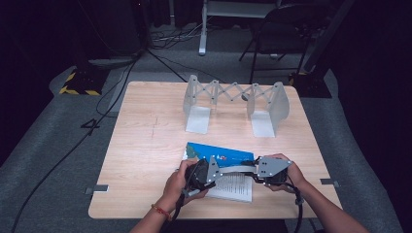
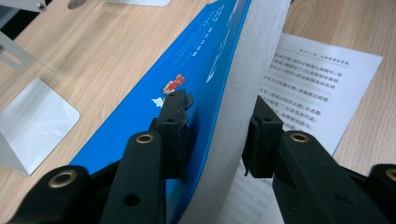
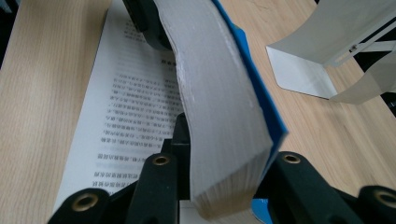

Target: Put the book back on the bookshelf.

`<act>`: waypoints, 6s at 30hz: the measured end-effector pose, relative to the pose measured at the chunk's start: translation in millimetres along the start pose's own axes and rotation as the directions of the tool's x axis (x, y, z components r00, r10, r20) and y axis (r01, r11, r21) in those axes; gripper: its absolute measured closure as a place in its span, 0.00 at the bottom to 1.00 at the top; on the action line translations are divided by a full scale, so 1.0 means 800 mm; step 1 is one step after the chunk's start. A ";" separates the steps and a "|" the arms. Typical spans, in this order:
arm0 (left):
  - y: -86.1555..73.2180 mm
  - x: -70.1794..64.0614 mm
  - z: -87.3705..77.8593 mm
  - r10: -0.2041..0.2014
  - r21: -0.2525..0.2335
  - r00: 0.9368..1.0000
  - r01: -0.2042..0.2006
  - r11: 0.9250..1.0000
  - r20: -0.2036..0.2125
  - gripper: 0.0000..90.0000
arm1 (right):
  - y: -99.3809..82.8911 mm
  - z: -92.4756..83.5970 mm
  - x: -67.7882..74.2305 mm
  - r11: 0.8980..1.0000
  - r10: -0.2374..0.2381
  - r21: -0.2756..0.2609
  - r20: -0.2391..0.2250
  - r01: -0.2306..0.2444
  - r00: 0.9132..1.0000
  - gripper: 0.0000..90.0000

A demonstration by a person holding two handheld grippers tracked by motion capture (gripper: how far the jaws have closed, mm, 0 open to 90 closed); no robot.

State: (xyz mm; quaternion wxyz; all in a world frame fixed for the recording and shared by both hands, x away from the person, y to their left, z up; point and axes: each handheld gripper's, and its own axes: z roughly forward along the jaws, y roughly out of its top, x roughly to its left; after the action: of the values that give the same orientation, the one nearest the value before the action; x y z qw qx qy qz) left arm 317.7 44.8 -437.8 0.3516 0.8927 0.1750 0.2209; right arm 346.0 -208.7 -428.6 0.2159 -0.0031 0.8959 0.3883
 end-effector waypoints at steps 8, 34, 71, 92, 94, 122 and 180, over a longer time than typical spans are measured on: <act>-0.019 0.011 -0.006 -0.063 -0.126 0.998 0.063 0.990 -0.003 0.78 | 0.000 -0.013 -0.015 0.987 0.119 -0.112 0.038 -0.114 0.992 0.52; -0.046 0.045 -0.032 -0.183 -0.303 0.979 0.202 0.931 0.091 0.79 | -0.099 0.020 -0.059 0.910 0.396 -0.099 -0.071 -0.402 0.915 0.54; -0.078 0.042 -0.068 -0.276 -0.377 0.945 0.323 0.868 0.172 0.70 | 0.058 -0.012 -0.057 0.893 0.289 -0.344 -0.052 -0.289 0.956 0.58; -0.062 0.041 -0.040 -0.248 -0.359 0.933 0.333 0.872 0.261 0.72 | 0.060 -0.007 -0.058 0.881 0.310 -0.361 -0.048 -0.306 0.950 0.62; -0.056 0.041 -0.034 -0.248 -0.364 0.930 0.338 0.868 0.273 0.72 | 0.056 -0.013 -0.058 0.882 0.309 -0.361 -0.039 -0.302 0.950 0.62; -0.037 0.022 -0.029 -0.172 -0.277 0.952 0.242 0.930 0.252 0.36 | 0.061 -0.023 -0.032 0.922 0.246 -0.310 0.013 -0.230 0.969 0.55; -0.083 0.043 -0.066 -0.204 -0.275 0.942 0.277 0.920 0.266 0.65 | 0.006 0.031 -0.080 0.915 0.304 -0.224 -0.163 -0.335 0.939 0.35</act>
State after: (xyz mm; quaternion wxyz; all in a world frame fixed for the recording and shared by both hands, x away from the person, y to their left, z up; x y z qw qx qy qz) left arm 308.7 135.9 -440.6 0.5295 0.8177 0.2050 0.0945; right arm 412.9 -198.5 -415.4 0.0909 0.0922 0.8404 0.5263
